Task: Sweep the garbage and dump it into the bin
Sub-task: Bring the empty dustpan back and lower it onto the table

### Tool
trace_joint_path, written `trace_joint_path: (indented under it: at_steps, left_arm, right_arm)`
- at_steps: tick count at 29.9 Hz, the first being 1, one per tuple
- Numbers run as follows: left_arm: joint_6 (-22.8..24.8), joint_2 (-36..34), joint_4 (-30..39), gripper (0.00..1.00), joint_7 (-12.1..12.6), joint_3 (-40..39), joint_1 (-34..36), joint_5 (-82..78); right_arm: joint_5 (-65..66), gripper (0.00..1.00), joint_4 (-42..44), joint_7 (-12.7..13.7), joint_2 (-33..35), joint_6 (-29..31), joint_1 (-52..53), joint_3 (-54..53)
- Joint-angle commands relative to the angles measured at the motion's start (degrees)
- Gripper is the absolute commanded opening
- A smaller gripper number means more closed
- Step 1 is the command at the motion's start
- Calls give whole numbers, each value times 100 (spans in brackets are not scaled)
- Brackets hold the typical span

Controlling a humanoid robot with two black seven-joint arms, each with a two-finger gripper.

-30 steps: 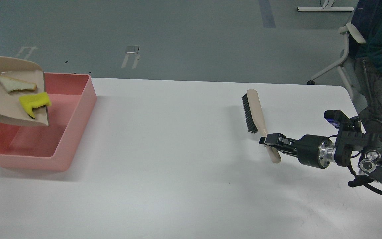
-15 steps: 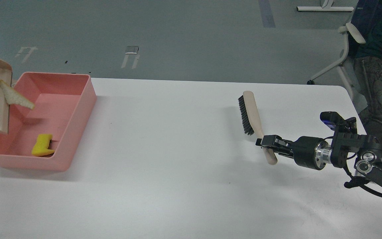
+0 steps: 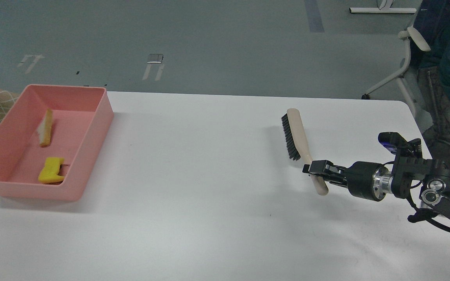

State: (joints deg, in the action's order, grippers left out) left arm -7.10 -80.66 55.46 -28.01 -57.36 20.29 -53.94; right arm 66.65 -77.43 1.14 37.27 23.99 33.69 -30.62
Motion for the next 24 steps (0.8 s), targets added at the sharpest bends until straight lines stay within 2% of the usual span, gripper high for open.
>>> trace_joint_path:
  at_steps: [1, 3, 5, 7, 11, 13, 17, 21, 24]
  left_arm:
    - [884, -3, 0, 0, 1, -3, 641, 480]
    - [1394, 50, 26, 0, 128, -38, 1010, 779]
    - [1859, 338, 27, 0, 453, -20, 1405, 1357]
    - [2010, 594, 35, 0, 620, 15, 1582, 1579]
    - [2186, 1602, 62, 0, 1183, 58, 2188, 1685]
    - [2195, 1981, 62, 0, 1263, 76, 2294, 1685]
    - [2160, 2509, 62, 0, 1272, 94, 2304, 1615]
    - [2160, 2625, 62, 0, 1281, 94, 2251, 1615]
    - [2160, 2835, 210, 0, 1394, 129, 2172, 1615]
  right_arm:
    - [6, 9, 0, 0, 8, 0, -3, -6]
    - [14, 9, -9, 0, 17, -8, -3, -15]
    - [23, 9, -9, -8, 52, -35, -3, -23]
    - [23, 9, -9, -8, 78, -61, -3, -41]
    - [23, 9, -9, -8, 122, -184, -3, -155]
    - [23, 9, -9, -8, 131, -228, -3, -164]
    - [23, 9, -79, -8, 245, -228, -3, -243]
    - [6, 9, -141, -8, 315, -228, -3, -287]
    - [6, 9, -106, -8, 333, -211, -3, -296]
